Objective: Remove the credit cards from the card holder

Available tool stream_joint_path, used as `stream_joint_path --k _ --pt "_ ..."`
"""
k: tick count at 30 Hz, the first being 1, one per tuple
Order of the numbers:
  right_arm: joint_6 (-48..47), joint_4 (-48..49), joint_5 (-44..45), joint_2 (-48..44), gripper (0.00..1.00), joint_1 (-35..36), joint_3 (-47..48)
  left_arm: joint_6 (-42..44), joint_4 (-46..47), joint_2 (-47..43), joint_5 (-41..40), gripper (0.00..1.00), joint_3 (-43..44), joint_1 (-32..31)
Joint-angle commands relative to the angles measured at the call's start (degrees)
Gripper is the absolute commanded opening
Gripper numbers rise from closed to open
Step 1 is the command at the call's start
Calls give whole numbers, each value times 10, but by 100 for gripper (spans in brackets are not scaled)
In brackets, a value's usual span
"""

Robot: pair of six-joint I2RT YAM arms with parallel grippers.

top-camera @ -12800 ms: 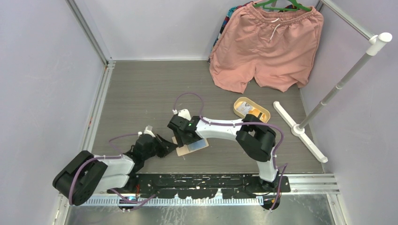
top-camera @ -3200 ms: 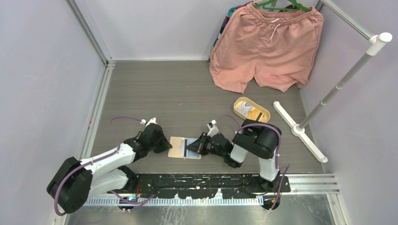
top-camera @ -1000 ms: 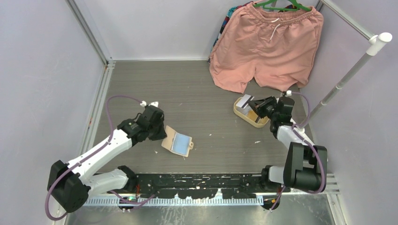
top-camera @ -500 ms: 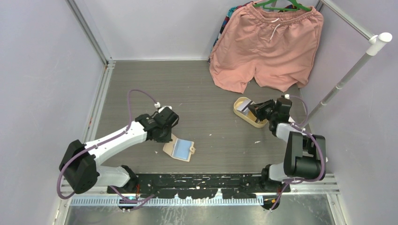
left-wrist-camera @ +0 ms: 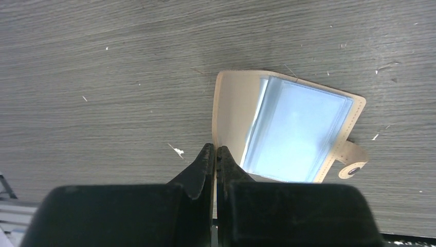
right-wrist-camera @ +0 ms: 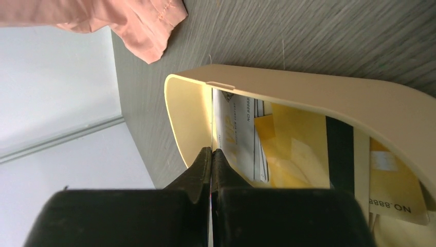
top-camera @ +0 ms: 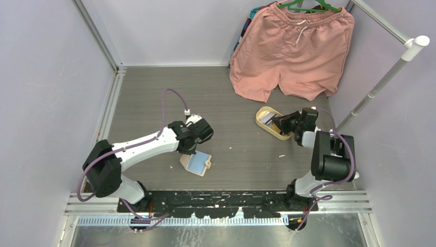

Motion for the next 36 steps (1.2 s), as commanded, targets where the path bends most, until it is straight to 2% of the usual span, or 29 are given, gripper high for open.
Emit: stream_joint_path --k 1,6,9,13,15,20,25,29,33,36 --pt "0 31 -3 -1 1 -5 31 -10 -32 15 -50 0 28 -16" --pt "-10 21 -7 3 1 -5 42 -15 -29 36 -55 0 35 -27" --pt "-22 -3 -12 -4 18 -5 52 -17 -27 43 -56 0 38 -31" --pt "-42 -45 -4 -24 26 -5 62 -18 -21 48 -46 0 43 -36" --pt "-54 -70 -4 -31 32 -5 73 -20 -18 53 -41 0 45 -41" --pt "-79 -138 -13 -65 61 -5 97 -23 -21 56 -40 0 50 -47" --pt "-124 -238 19 -166 71 17 120 -25 -28 51 -50 0 49 -47" --pt "-198 -328 64 -233 75 123 154 -30 -24 50 -56 0 46 -47" --pt "-256 -363 155 -259 79 303 147 -37 -16 45 -64 0 41 -47" --pt "-283 -334 280 -284 80 465 100 -41 -21 48 -76 0 40 -46"
